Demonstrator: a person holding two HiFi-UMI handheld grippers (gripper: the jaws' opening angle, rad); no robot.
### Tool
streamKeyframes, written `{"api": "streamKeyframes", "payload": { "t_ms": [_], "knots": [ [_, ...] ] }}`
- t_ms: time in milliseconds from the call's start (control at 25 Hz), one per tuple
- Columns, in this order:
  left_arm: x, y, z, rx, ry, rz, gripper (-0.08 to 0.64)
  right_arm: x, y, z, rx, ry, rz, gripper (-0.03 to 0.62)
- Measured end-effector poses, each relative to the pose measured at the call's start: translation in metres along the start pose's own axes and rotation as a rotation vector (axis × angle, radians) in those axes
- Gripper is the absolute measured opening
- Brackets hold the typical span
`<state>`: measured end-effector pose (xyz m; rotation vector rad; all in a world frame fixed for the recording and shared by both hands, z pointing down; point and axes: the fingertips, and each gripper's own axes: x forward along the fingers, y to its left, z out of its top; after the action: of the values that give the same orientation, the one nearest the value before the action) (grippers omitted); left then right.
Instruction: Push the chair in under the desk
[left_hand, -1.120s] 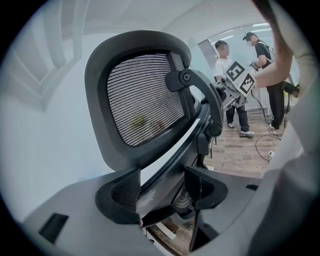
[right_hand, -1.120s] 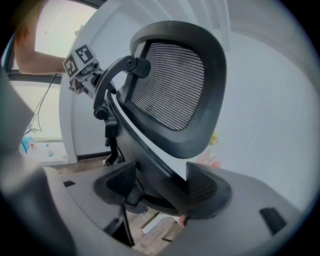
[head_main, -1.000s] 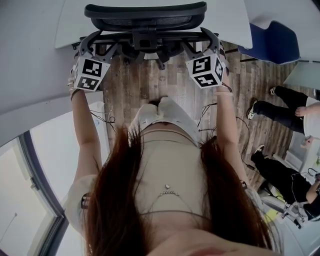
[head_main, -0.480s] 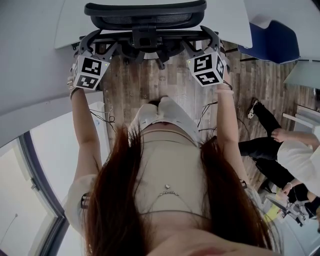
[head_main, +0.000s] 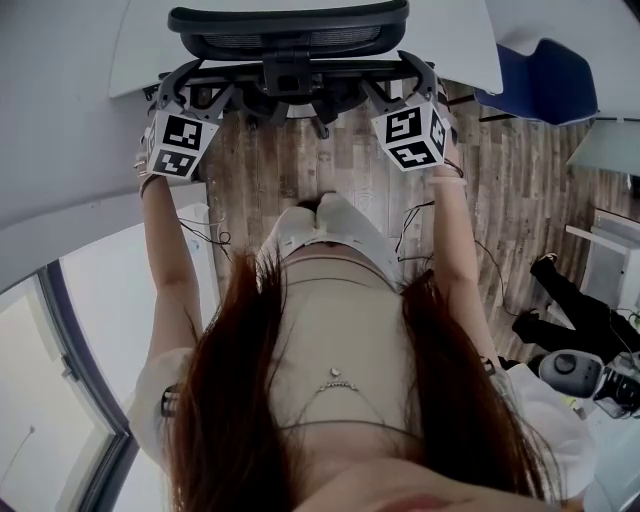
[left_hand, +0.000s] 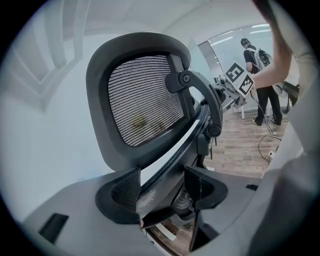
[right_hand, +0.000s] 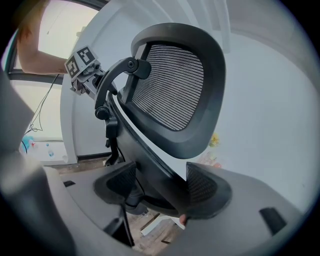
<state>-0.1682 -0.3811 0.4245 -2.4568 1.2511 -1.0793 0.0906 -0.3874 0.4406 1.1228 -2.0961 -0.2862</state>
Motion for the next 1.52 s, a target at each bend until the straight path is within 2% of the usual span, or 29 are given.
{"api": "streamKeyframes", "payload": {
  "t_ms": [360,800,1160,1520],
  "knots": [
    [-0.001,0.000,0.002,0.008,-0.009,0.029,0.272,-0.004,-0.002,-0.002,-0.007,0.003,-0.045,0.311],
    [-0.020,-0.008,-0.001,-0.020,0.000,0.034,0.266,-0.021,0.009,-0.005,0.041,0.021,-0.051,0.310],
    [-0.037,-0.031,0.000,-0.082,-0.019,0.010,0.173,-0.048,0.020,-0.001,0.119,0.009,-0.094,0.236],
    [-0.063,-0.049,-0.003,-0.158,-0.084,0.001,0.084,-0.071,0.039,0.007,0.187,0.003,-0.125,0.175]
  ]
}}
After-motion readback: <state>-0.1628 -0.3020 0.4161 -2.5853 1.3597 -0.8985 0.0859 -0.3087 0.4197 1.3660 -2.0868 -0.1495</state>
